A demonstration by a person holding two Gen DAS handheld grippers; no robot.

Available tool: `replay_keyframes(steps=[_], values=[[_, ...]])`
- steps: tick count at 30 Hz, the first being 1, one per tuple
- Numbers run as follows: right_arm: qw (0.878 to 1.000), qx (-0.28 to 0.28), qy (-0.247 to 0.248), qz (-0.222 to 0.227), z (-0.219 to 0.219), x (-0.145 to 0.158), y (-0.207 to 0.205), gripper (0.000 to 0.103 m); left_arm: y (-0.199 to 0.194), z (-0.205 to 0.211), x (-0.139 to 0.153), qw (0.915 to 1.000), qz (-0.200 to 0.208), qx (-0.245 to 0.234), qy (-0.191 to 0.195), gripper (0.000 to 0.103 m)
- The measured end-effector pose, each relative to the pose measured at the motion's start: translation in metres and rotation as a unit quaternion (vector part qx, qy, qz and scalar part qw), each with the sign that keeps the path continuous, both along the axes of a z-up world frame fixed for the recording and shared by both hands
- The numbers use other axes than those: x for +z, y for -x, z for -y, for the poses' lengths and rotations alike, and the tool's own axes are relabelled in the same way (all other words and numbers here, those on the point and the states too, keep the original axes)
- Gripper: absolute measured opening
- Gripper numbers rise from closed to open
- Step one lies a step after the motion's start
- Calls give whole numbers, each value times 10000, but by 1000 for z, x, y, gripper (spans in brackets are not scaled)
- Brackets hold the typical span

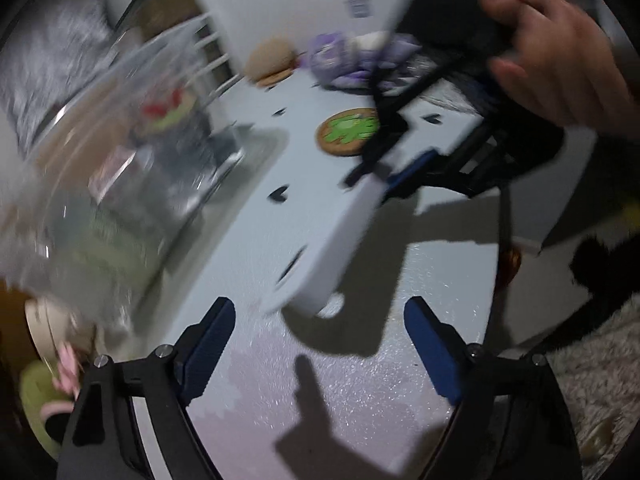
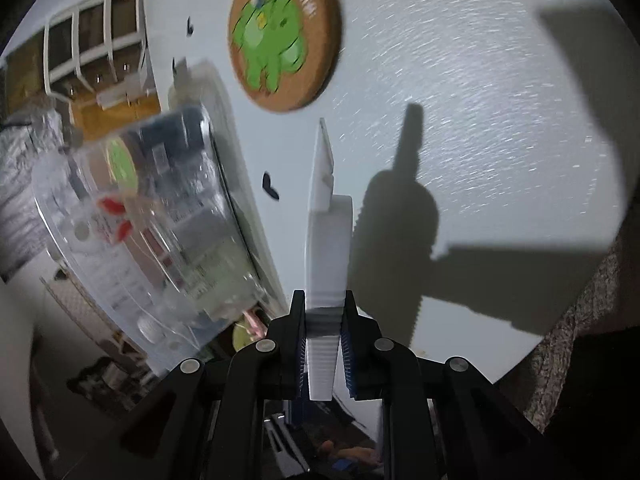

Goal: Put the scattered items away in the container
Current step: 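Lift the white clip off the table with the right gripper, then carry the white clip with the right gripper over the clear box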

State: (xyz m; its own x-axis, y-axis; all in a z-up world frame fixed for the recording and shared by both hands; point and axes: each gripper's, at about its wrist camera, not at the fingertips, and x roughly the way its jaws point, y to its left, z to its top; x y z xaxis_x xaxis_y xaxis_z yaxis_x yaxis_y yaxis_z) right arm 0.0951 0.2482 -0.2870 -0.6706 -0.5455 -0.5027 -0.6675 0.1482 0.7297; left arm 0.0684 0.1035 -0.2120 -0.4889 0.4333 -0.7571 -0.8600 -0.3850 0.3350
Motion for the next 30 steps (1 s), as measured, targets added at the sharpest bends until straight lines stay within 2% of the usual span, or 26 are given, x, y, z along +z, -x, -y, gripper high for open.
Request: replay_keyframes(steps=[2,3,4,6,8,10,18,20,21,22,24,26,27,28,29,30], values=[[10000,73,-17,21,1,0,2,17,-4,-3,-1,9997,-160,-170,91,78],[9999,102,-25,34,2,1,3,17,-6,-4,-1,9995,-213,-214,134,69],[9999,116,-35,47,2,1,4,17,-6,-5,-1,9992,-263,-231,170,65],[9999,127,-46,73,3,0,3,17,-4,-7,1,9992,-289,-214,188,61],[9999,121,-29,99,3,-1,2,17,1,-7,3,9993,-281,-132,184,53],[9999,121,-17,119,3,-2,1,17,7,-7,5,9995,-270,-33,181,33],[9996,206,-76,157,1,-1,2,17,10,-9,8,9993,-187,-205,240,30],[9987,366,-314,170,-3,5,0,19,11,-11,8,9992,-182,-252,250,30],[9976,449,-496,186,-6,10,-3,24,11,-12,7,9991,-187,-276,261,30],[9964,500,-660,184,-10,15,-6,39,11,-13,7,9990,-189,-302,269,30],[9934,574,-972,190,-20,26,-15,62,12,-14,7,9988,-185,-364,276,30],[9874,767,-1384,36,-28,41,-19,62,13,-14,7,9986,-151,-422,270,30],[9784,1010,-1797,-118,-31,53,-18,62,15,-14,8,9986,-119,-442,256,30],[9615,1336,-2388,-251,-31,69,-16,62,16,-13,9,9987,-75,-457,230,30],[9306,1763,-3188,-347,-27,87,-12,62,18,-12,9,9986,-30,-478,203,30],[8804,2305,-4124,-416,-17,104,-9,62,20,-12,10,9986,14,-499,176,30]])
